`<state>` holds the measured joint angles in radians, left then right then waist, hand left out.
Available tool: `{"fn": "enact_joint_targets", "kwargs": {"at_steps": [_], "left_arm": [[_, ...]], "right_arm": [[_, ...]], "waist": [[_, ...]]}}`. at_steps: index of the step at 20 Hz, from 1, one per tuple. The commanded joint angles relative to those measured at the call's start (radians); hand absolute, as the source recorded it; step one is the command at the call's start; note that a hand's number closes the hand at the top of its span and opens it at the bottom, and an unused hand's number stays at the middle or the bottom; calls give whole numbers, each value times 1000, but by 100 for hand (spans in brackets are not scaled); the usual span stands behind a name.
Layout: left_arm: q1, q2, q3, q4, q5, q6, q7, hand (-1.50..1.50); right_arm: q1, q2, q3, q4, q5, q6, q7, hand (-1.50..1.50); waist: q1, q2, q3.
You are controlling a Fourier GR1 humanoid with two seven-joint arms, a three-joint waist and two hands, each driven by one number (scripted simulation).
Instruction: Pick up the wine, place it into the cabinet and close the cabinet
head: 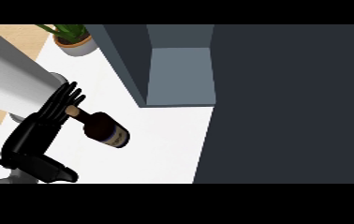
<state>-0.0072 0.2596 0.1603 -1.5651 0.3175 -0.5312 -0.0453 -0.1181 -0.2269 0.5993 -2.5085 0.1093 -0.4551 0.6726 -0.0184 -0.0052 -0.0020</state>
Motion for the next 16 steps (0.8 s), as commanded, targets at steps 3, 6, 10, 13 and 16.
{"fn": "enact_joint_targets", "kwargs": {"at_steps": [3,6,10,13,16], "left_arm": [[-7,-5,-4,174,-104,-46,-159,-150],[-19,-5,6,184,-106,-32,-160,-150],[-84,-16,-2,303,-175,-4,-225,-150],[-122,-36,2,367,-200,34,-249,-150],[-189,32,29,530,-218,-37,-330,-150]], "right_arm": [[37,-50,27,-195,136,-21,76,-150],[84,-75,49,-215,127,-19,42,-150],[109,-110,62,-238,131,-40,40,-150],[28,-75,111,-199,189,-83,89,-150],[38,-108,75,-178,143,-66,49,-150]], "waist": [[-5,0,-1],[0,0,1],[-11,0,1],[-11,-2,-1],[-11,3,0]]}}
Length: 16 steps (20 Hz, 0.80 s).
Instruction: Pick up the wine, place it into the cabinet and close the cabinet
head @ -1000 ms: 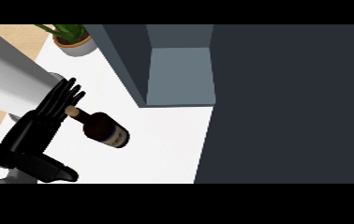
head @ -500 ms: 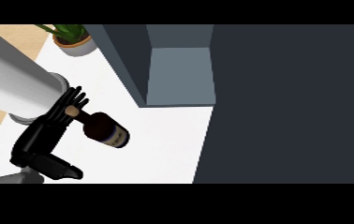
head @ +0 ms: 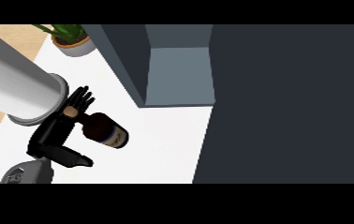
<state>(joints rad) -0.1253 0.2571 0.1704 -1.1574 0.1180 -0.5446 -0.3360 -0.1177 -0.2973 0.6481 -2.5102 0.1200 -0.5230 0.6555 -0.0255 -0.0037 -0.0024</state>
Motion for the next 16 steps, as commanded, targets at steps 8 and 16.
{"fn": "enact_joint_targets", "kwargs": {"at_steps": [8,16], "left_arm": [[-113,-40,-36,304,-55,-74,-133,-150],[-137,5,-40,451,-89,-137,-245,-150]], "right_arm": [[9,-56,-28,-186,81,-12,80,-150],[-34,-29,67,-122,164,-60,78,-150]], "waist": [[3,1,1],[5,1,0]]}}
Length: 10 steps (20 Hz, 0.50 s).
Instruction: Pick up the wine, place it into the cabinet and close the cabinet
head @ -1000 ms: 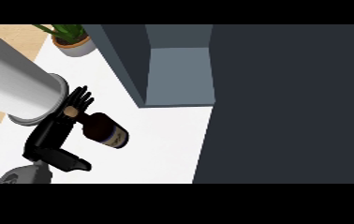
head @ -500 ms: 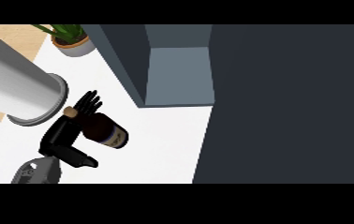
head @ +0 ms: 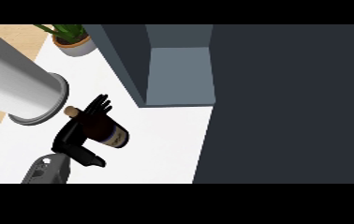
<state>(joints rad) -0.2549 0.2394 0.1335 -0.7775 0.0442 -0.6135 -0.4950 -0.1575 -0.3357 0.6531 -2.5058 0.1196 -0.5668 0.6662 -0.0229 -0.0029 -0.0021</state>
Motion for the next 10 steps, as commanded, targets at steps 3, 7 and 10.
{"fn": "enact_joint_targets", "kwargs": {"at_steps": [3,7,10], "left_arm": [[-42,-63,-41,53,-41,16,-78,-150],[-51,-79,-15,57,-5,36,-76,-150],[-51,-31,-2,140,-2,-37,-168,150]], "right_arm": [[-27,-24,-45,-137,80,2,89,-150],[47,-41,66,-149,172,-33,50,-150],[23,-43,61,-142,150,-36,61,-150]], "waist": [[6,1,0],[3,-4,1],[3,-1,-1]]}}
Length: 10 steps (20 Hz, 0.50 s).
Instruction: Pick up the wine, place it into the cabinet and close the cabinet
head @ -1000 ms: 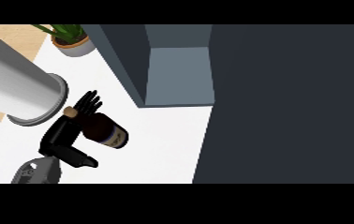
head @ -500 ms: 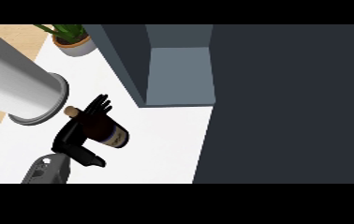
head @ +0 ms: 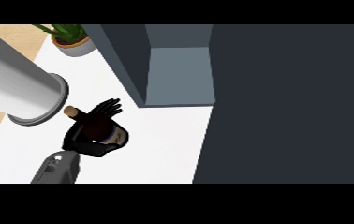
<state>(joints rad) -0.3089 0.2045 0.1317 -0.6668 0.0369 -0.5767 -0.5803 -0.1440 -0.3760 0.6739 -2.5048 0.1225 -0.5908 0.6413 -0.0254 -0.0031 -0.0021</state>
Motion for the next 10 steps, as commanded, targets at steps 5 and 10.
{"fn": "enact_joint_targets", "kwargs": {"at_steps": [5,10], "left_arm": [[1,14,-19,0,-4,-66,-98,150],[10,16,4,-24,8,13,-129,150]], "right_arm": [[72,-61,-7,-182,81,5,31,-150],[89,-58,-34,-149,20,14,-25,-150]], "waist": [[7,-1,1],[16,1,2]]}}
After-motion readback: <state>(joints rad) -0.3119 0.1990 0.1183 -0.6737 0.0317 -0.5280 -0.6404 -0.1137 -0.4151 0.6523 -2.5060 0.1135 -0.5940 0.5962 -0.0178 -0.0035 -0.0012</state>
